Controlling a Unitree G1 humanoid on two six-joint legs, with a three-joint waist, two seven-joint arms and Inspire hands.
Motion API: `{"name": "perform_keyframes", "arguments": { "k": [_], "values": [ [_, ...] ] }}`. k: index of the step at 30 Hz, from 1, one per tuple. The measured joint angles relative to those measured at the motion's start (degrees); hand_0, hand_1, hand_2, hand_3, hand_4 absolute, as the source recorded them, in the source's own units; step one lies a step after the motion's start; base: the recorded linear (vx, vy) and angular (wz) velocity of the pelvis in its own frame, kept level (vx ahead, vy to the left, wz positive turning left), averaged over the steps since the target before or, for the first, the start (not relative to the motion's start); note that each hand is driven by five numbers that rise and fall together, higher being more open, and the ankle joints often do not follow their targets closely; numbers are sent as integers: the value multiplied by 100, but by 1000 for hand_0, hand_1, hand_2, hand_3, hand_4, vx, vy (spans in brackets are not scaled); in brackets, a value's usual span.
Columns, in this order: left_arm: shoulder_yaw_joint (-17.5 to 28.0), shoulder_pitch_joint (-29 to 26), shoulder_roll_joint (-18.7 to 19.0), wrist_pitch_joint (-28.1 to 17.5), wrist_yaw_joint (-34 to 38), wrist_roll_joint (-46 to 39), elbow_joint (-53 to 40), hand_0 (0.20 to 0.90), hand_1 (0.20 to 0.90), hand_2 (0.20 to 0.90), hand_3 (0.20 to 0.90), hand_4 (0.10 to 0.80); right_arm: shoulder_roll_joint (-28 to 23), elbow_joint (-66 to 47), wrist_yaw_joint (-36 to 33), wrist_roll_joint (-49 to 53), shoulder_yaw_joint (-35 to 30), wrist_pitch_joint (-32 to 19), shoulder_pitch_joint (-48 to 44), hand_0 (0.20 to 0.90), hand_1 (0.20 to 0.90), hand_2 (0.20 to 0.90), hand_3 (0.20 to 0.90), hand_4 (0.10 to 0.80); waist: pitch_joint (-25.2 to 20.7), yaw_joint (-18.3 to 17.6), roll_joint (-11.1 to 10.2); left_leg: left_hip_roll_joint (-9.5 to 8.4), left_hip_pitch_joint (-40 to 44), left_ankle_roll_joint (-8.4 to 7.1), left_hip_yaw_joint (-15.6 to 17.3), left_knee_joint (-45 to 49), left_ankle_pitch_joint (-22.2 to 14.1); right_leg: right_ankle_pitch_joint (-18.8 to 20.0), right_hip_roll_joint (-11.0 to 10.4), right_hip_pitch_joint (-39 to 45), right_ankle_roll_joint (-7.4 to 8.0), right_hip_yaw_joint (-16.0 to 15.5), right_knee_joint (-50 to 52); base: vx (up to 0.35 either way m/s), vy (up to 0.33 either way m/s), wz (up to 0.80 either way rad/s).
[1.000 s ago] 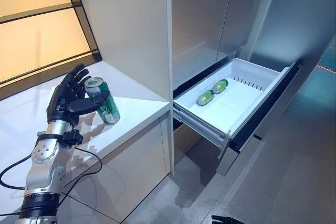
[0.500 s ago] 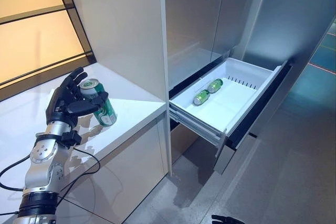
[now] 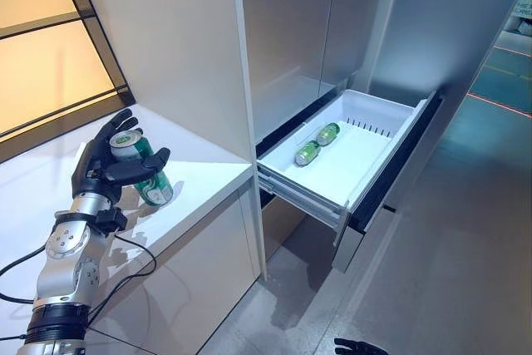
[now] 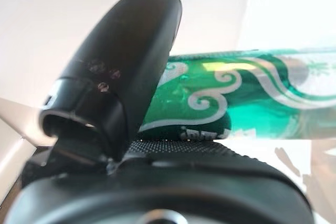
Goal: Put drinks into fridge and close the fridge
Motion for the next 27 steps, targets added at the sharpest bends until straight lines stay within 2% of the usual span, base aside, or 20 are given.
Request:
{"name": "perform_keyframes", "arguments": {
  "k": [15,16,17,18,27],
  "values": [
    [-2,-47,0,0,17,-3,168,900,900,900,900,800,0,-8,0,5,-3,-11,0,900,900,900,900,800,-8,-76,2,2,1,-7,151,-1,-28,49,1,-67,14,159,0,16,5,-5],
    [-2,-48,0,0,18,-3,170,695,695,695,661,561,1,-9,0,6,-3,-11,0,900,900,900,900,800,-9,-80,0,2,1,-6,156,-1,-30,52,1,-70,15,164,0,10,1,-3],
    [-2,-48,0,0,19,-8,170,524,524,524,461,361,1,-10,0,7,-3,-11,0,900,900,900,900,800,-9,-81,0,2,0,-6,159,-1,-30,53,1,-73,15,167,0,0,0,0],
    [-2,-48,0,0,19,-17,170,300,300,300,200,100,1,-12,0,9,-3,-11,1,900,900,900,900,800,-10,-82,-1,2,-1,-6,162,-1,-31,54,1,-75,15,168,0,0,0,0],
    [-14,-48,-1,-25,23,-131,169,300,300,300,200,100,4,-41,0,13,-2,-10,5,900,900,900,900,800,-15,-84,-11,3,-8,-1,195,-1,-33,56,0,-95,18,185,0,-1,0,0]
  ]
}}
